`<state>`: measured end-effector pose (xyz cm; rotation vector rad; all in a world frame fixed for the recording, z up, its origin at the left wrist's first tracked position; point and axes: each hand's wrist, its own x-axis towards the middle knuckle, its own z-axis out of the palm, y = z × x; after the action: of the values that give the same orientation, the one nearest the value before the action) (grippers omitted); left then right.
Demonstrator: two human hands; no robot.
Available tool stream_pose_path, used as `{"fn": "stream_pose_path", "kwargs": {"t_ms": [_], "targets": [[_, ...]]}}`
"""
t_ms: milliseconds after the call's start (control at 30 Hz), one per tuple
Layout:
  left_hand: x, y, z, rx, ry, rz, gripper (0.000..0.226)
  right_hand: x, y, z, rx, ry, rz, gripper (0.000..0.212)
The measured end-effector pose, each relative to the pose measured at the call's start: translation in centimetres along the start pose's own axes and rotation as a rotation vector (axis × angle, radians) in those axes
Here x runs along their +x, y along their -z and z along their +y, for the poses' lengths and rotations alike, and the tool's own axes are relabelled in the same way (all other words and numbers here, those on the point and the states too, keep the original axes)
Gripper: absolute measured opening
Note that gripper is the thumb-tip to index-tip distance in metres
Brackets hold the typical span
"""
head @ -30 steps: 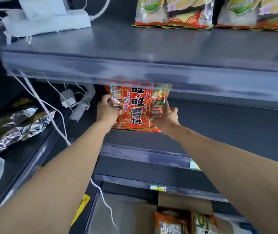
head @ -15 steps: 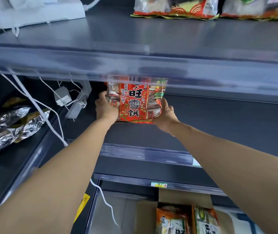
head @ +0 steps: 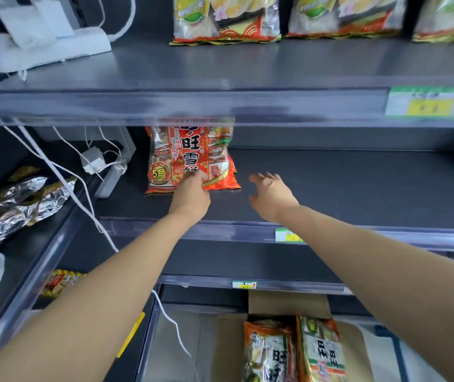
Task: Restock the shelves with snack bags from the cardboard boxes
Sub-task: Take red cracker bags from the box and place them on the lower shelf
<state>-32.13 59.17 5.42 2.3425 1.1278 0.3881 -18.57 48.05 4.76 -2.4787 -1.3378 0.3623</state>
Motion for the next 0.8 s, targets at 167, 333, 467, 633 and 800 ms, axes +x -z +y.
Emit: {"fn": "stream_pose_path", "kwargs": {"t_ms": [167, 333, 467, 633, 800], "targets": [[-5.9, -4.1, 9.5, 0.099, -0.258, -0.067, 0.033, -8.3, 4.5, 8.0, -0.182, 0.015, 0.032, 0.042], [-13.4, -11.2, 21.3, 0.194, -0.537, -0.219, 0.034, -19.0, 9.8, 19.9, -0.307, -0.070, 0.066, 0.040], [-18.9, -16.9, 30.7, 0.201, -0.690, -0.318, 0.032, -28.4, 13.4, 29.8, -0.348, -0.198, 0.101, 0.038], [-25.7, -23.2, 41.3, 0.139, -0.872, -0.482, 0.033, -39.9, 17.2, 39.8, -0.324, -0.477, 0.127, 0.034], [-29.2, -28.5, 46.8, 0.089, -0.900, -0.624, 0.030, -46.1, 18.1, 45.9, -0.265, -0.661, 0.135, 0.039]]}}
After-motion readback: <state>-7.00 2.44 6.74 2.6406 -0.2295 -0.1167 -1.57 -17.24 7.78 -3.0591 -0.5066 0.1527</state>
